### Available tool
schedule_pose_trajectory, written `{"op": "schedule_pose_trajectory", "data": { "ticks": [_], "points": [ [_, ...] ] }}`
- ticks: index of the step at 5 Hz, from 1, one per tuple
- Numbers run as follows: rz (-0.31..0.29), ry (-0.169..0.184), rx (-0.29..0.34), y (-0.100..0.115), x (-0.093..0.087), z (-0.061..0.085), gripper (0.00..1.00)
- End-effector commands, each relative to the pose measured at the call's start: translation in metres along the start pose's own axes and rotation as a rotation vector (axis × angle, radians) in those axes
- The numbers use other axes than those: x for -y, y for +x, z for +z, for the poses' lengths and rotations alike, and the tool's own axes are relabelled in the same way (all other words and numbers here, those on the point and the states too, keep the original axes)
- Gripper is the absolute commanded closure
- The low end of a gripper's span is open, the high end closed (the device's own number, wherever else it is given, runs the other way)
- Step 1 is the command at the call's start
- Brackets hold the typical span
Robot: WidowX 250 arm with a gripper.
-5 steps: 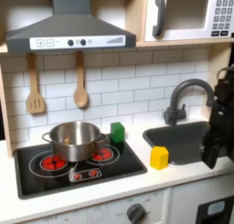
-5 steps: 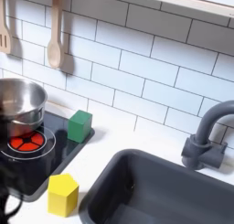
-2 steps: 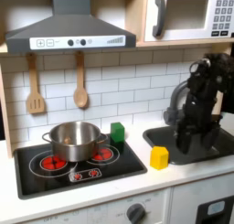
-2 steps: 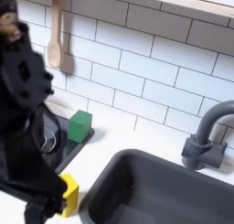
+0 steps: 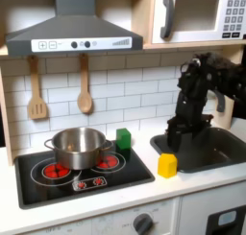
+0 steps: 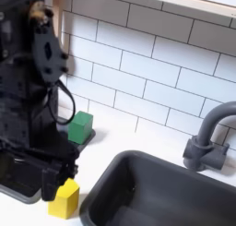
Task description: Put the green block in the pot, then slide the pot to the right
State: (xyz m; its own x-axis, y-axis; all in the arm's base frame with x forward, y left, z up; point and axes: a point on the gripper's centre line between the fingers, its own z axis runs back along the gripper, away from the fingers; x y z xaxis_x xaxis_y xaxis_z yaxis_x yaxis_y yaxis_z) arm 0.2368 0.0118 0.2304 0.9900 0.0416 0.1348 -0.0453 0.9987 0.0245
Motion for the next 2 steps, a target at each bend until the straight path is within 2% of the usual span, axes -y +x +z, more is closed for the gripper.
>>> {"op": "schedule_pose_trajectory", "data": {
  "ticks": [1, 2],
  "points": [
    [-0.009, 0.007, 0.012, 0.033, -0.008, -0.009, 0.0],
    [-0.019, 0.009, 0.024, 0.05, -0.006, -0.013, 0.0]
  ]
}}
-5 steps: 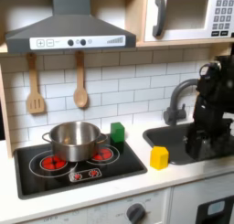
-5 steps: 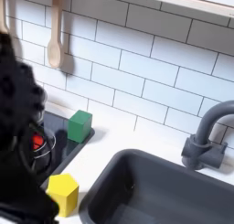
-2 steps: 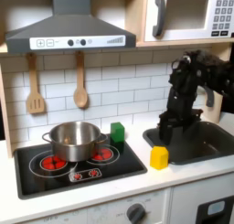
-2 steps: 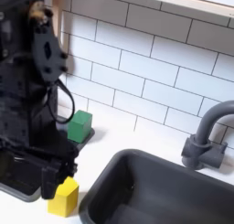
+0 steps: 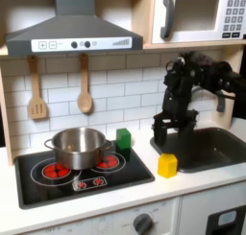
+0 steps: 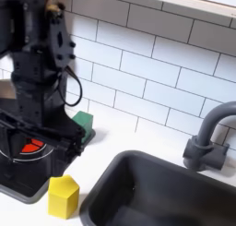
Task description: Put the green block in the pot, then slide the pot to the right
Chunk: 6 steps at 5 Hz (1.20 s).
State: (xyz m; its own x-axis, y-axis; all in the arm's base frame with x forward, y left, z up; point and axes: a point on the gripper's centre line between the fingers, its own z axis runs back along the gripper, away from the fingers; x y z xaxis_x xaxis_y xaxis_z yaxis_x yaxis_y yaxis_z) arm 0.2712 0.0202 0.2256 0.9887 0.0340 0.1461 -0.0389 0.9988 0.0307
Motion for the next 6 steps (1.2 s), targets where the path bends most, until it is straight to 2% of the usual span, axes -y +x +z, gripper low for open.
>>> {"op": "schedule_pose_trajectory", "data": {
  "ticks": [1, 3, 5, 6],
  "points": [
    [-0.012, 0.012, 0.019, 0.031, -0.003, -0.007, 0.0],
    [-0.019, 0.025, 0.033, 0.064, -0.012, -0.012, 0.0],
    [0.015, 0.037, 0.03, 0.091, -0.034, -0.025, 0.0],
    [0.007, 0.033, 0.037, 0.108, -0.034, -0.029, 0.0]
  ]
}}
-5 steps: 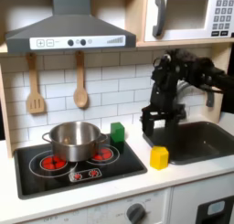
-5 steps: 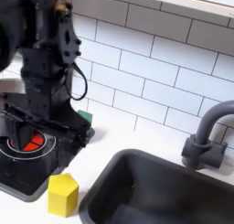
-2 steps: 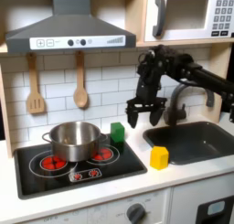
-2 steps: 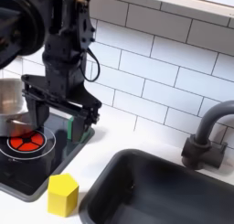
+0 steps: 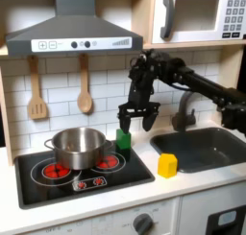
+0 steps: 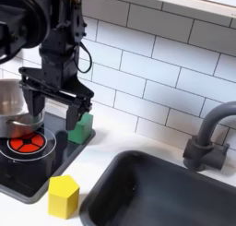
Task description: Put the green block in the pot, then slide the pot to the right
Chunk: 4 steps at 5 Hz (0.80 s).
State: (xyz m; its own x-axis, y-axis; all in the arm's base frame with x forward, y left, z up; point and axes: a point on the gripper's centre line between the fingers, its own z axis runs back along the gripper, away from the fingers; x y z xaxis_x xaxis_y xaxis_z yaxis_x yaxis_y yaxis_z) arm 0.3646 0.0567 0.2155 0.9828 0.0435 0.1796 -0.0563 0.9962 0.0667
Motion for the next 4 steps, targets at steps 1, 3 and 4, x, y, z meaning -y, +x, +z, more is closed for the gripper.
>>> {"op": "schedule_pose_trajectory", "data": {
  "ticks": [1, 3, 4],
  "points": [
    [-0.017, -0.012, -0.007, 0.025, 0.003, -0.012, 0.0],
    [-0.081, -0.034, -0.016, 0.041, 0.009, -0.026, 0.0],
    [-0.081, -0.035, -0.029, 0.045, 0.009, -0.035, 0.0]
  ]
}}
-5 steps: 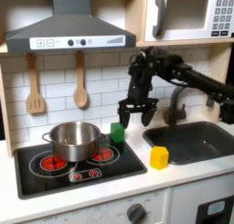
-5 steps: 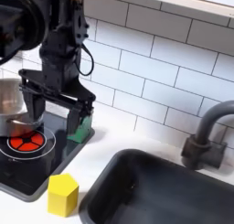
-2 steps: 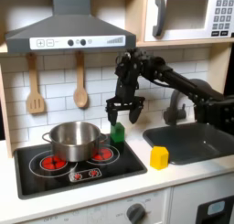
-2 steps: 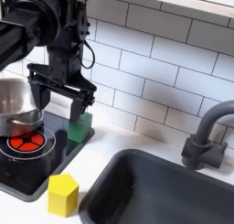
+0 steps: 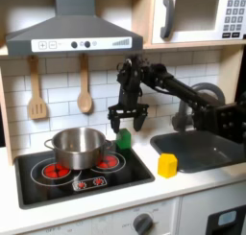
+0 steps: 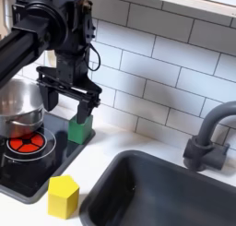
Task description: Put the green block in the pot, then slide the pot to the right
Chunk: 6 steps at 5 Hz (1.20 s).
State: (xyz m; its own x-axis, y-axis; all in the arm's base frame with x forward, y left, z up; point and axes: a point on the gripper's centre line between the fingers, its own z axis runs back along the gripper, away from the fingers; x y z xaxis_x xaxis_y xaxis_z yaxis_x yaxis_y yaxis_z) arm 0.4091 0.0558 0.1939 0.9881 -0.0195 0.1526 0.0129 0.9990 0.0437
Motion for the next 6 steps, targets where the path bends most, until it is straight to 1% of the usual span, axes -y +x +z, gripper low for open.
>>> {"op": "schedule_pose_trajectory", "data": {
  "ticks": [1, 2, 3, 4, 6],
  "points": [
    [-0.054, -0.008, -0.002, 0.011, 0.012, -0.009, 0.0],
    [-0.054, -0.005, -0.002, 0.011, 0.015, -0.013, 0.0],
    [-0.047, 0.012, 0.018, 0.013, 0.009, -0.015, 0.0],
    [-0.043, 0.021, 0.026, 0.017, 0.006, -0.02, 0.0],
    [-0.044, 0.014, 0.008, 0.019, 0.01, -0.034, 0.0]
  ]
}}
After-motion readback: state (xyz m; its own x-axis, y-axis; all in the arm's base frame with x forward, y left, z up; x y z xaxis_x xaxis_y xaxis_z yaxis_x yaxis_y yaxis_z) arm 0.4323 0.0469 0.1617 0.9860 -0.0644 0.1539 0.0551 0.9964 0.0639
